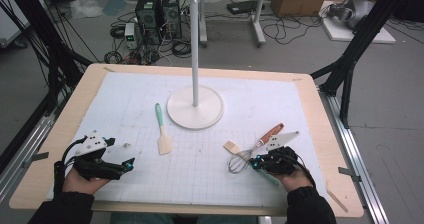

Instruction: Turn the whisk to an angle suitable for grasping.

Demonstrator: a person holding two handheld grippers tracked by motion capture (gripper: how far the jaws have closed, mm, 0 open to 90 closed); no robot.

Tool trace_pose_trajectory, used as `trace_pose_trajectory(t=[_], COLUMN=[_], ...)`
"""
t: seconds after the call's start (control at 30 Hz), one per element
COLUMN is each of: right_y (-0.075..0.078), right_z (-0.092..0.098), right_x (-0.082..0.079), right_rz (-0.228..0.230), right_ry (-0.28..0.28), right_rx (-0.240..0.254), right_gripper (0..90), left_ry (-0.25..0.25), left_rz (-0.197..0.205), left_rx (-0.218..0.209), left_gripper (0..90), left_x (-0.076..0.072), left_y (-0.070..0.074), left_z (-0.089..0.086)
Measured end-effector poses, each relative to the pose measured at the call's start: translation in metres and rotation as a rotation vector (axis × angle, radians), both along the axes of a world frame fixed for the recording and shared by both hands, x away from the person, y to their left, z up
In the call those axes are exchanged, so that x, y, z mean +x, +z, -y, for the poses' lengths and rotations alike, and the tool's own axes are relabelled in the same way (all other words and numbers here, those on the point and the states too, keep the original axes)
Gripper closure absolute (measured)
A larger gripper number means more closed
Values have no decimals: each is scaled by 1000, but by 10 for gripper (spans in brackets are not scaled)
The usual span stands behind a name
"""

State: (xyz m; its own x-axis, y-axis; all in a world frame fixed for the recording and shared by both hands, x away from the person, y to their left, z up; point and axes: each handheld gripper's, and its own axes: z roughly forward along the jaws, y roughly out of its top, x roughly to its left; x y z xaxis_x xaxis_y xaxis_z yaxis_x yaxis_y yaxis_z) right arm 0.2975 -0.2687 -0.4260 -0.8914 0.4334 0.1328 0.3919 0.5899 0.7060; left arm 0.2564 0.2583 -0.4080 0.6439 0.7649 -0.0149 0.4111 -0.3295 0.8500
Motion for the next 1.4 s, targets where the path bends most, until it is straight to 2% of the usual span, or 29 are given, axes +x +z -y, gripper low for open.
trace_pose_trajectory(t=[0.7,0.97,1.4], right_y=[2,3,6], right_z=[-20,-31,-44], right_x=[6,12,20], right_rz=[-4,10,7], right_ry=[36,55,57], right_rx=[-11,-16,-12], right_gripper=[893,892,893], left_ry=[-1,1,-1], left_rz=[0,2,0], left_rx=[2,-1,0], left_gripper=[26,26,26], left_x=[0,0,0], left_y=[0,0,0], left_z=[0,0,0])
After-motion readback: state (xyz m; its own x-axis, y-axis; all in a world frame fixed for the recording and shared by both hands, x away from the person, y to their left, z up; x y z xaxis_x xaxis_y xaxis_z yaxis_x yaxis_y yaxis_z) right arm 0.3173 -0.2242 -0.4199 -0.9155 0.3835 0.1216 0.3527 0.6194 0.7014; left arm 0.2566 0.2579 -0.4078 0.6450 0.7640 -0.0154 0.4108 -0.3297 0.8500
